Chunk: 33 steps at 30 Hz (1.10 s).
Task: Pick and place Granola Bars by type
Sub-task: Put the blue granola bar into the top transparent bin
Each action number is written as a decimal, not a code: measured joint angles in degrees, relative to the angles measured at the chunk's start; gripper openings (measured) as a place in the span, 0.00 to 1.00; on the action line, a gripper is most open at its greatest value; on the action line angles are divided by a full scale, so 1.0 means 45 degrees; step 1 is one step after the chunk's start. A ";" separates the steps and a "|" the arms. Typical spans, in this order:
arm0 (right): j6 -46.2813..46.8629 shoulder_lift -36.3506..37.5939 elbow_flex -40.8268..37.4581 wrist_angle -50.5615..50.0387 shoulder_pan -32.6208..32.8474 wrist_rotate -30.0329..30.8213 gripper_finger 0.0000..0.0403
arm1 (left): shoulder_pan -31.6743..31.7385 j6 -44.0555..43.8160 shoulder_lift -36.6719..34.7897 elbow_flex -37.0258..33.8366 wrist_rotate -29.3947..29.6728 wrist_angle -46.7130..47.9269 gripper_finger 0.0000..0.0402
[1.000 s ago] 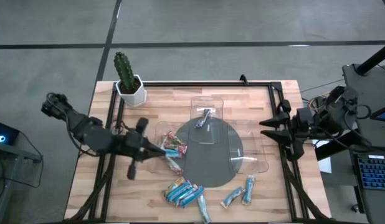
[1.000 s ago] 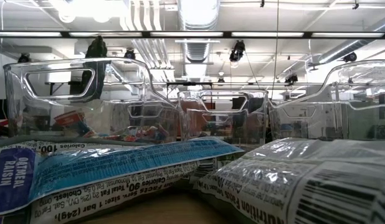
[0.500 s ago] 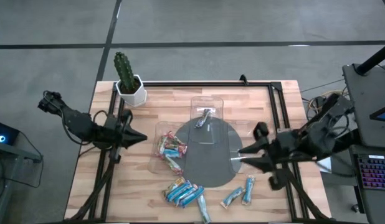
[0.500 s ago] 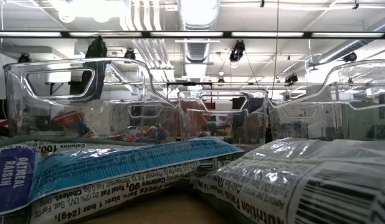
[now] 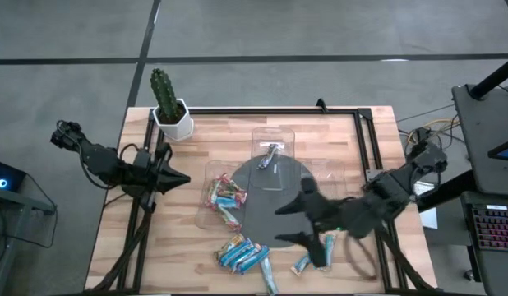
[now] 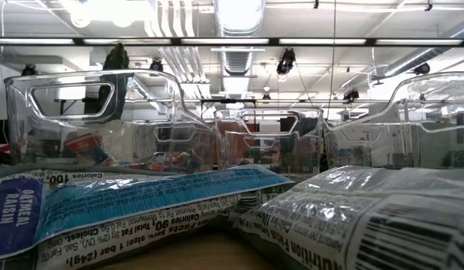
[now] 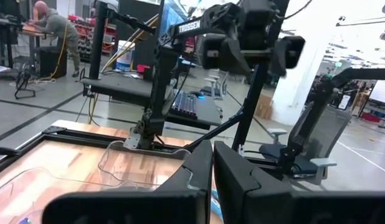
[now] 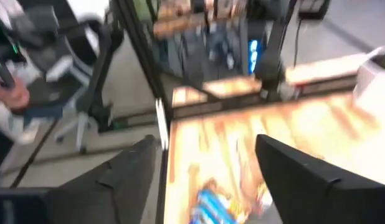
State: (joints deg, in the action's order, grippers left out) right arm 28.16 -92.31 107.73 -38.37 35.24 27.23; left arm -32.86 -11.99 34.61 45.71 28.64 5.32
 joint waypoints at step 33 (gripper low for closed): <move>-0.2599 -0.9486 0.5910 -0.5789 -0.1097 -0.5888 0.74 | 0.0000 0.0000 0.0001 -0.0005 -0.0005 0.0287 0.00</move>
State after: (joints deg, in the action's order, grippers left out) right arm 16.47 -135.00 134.33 -64.42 30.30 0.74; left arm -32.86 -11.99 34.62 45.69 28.62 6.61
